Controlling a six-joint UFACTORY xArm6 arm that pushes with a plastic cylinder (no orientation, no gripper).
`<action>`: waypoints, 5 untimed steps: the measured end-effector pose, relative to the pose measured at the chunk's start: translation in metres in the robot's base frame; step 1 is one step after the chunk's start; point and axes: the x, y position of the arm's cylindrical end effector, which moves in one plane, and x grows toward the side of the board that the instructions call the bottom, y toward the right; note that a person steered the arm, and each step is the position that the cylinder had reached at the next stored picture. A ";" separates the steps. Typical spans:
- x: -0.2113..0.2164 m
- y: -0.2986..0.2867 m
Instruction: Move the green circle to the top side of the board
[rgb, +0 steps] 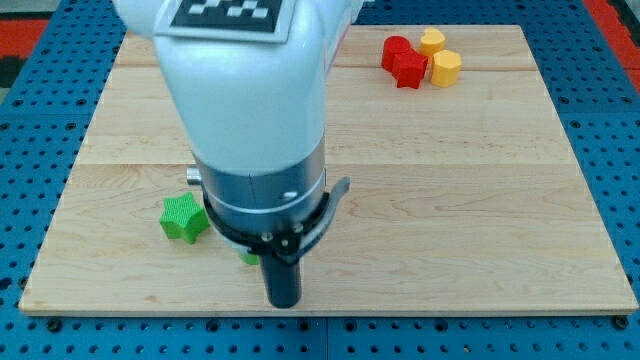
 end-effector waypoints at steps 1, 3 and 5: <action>-0.031 -0.044; -0.055 -0.067; -0.080 -0.012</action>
